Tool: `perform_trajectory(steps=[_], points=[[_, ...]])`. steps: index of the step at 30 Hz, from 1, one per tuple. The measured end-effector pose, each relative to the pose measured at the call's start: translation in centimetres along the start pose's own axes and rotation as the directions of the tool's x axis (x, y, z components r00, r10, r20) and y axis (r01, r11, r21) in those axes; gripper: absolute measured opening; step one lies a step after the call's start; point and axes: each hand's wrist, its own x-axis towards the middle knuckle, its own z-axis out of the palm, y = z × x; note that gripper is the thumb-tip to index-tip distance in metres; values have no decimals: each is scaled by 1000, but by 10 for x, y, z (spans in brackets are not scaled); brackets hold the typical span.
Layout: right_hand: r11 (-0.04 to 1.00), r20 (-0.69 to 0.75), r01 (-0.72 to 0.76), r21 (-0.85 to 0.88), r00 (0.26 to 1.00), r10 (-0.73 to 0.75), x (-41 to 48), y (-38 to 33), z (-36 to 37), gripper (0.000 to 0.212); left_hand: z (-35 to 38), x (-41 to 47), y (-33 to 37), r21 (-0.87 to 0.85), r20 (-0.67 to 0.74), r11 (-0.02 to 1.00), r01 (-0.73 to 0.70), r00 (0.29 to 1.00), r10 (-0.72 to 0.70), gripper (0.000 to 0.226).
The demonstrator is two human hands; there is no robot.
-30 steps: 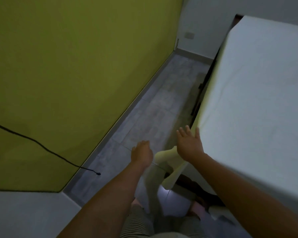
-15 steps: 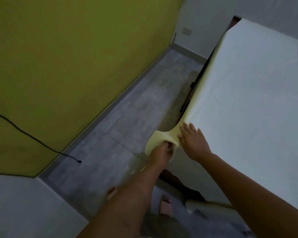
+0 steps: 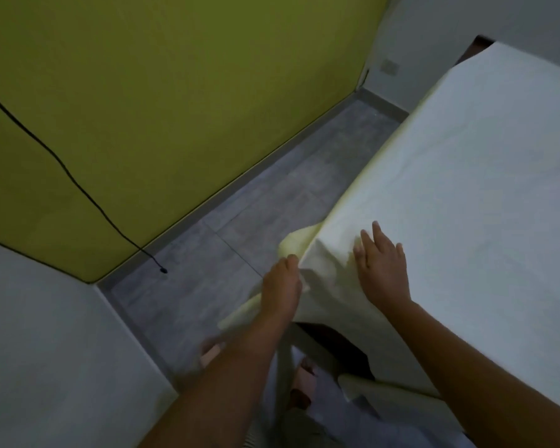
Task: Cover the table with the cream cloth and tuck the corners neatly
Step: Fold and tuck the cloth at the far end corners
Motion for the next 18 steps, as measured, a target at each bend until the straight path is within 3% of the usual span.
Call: perform_trajectory(steps=[3, 7, 9, 12, 16, 18], points=[[999, 30, -29, -32, 999, 30, -20, 15, 0, 52, 21, -2, 26, -84, 150, 989, 121, 983, -107, 28], [995, 81, -62, -79, 994, 69, -40, 48, -2, 54, 26, 1, 52, -296, 102, 927, 230, 973, -209, 21], [992, 95, -95, -82, 990, 103, -43, 61, -2, 55, 22, 6, 50, -317, 73, 906, 282, 959, -273, 18], [990, 116, -133, -39, 984, 137, -47, 64, 2, 56, 15, 10, 41, -219, -10, 945, 241, 968, -250, 21], [998, 127, -51, -30, 990, 54, -50, 58, 7, 57, 3, 17, 41, -210, -218, 974, 79, 968, -126, 25], [999, 128, -38, -24, 991, 41, -52, 58, 9, 59, 9, 14, 35, -164, -234, 982, 97, 963, -134, 22]])
